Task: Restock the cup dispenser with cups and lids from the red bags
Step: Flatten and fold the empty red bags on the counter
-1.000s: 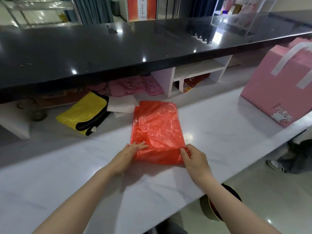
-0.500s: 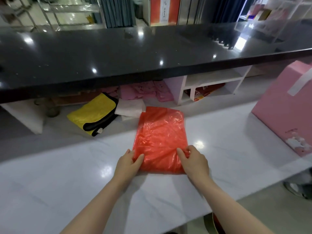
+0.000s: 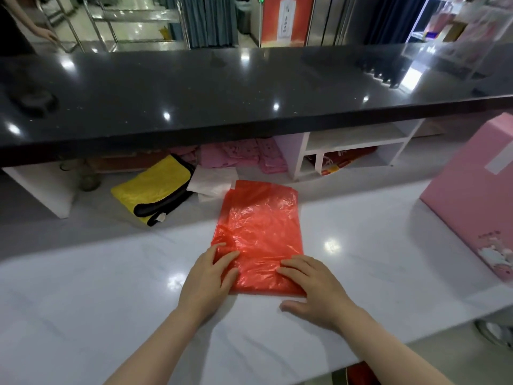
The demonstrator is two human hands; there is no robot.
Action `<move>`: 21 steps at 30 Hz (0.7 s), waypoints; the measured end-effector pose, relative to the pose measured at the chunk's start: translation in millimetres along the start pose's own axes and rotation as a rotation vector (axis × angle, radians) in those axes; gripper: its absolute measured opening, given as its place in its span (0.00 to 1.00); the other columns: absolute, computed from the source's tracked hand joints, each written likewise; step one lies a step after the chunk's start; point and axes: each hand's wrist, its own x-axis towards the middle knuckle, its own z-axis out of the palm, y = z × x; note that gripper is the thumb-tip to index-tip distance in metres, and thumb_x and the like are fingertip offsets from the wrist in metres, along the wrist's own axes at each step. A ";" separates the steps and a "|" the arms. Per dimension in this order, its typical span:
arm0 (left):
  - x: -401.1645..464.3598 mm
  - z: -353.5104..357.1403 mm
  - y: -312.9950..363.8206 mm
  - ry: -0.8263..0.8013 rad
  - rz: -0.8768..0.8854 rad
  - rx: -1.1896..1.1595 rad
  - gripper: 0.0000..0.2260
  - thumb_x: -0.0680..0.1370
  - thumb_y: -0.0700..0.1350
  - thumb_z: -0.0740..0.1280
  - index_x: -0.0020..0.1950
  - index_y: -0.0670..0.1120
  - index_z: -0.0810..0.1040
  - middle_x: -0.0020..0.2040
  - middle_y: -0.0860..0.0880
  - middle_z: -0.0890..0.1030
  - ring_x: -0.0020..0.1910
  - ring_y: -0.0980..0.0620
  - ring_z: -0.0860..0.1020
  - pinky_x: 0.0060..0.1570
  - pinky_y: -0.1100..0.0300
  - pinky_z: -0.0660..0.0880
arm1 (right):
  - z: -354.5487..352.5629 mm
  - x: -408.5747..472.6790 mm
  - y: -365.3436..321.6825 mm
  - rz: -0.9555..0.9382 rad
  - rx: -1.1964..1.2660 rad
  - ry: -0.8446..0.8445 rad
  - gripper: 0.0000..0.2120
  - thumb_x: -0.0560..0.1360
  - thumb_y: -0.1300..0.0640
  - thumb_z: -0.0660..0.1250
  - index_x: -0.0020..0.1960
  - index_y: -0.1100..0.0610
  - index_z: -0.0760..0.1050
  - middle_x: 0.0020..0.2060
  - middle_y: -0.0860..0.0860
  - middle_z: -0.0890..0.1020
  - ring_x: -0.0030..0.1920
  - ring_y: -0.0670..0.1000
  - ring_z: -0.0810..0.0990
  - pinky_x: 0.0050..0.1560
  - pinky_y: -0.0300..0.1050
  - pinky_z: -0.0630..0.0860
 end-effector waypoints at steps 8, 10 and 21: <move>-3.3 -6.9 -5.7 -0.078 -0.053 -0.151 0.29 0.66 0.64 0.72 0.65 0.60 0.71 0.70 0.66 0.58 0.62 0.70 0.64 0.57 0.71 0.65 | -11.3 35.3 -3.0 0.566 0.561 0.306 0.06 0.74 0.47 0.67 0.41 0.47 0.75 0.34 0.43 0.81 0.37 0.44 0.79 0.40 0.43 0.75; -3.7 -7.1 -5.2 0.010 -0.087 -0.209 0.17 0.70 0.53 0.73 0.57 0.59 0.76 0.65 0.66 0.66 0.58 0.71 0.70 0.54 0.71 0.70 | -11.3 43.7 -2.4 0.568 0.471 0.324 0.12 0.77 0.47 0.64 0.36 0.49 0.72 0.29 0.46 0.78 0.34 0.49 0.76 0.37 0.44 0.71; 23.3 -1.8 7.6 0.047 -0.372 -0.074 0.14 0.78 0.54 0.64 0.59 0.49 0.70 0.41 0.49 0.81 0.43 0.43 0.79 0.39 0.54 0.71 | -7.5 70.6 5.2 0.628 0.152 0.246 0.10 0.79 0.47 0.61 0.53 0.53 0.72 0.43 0.53 0.83 0.45 0.60 0.81 0.40 0.48 0.71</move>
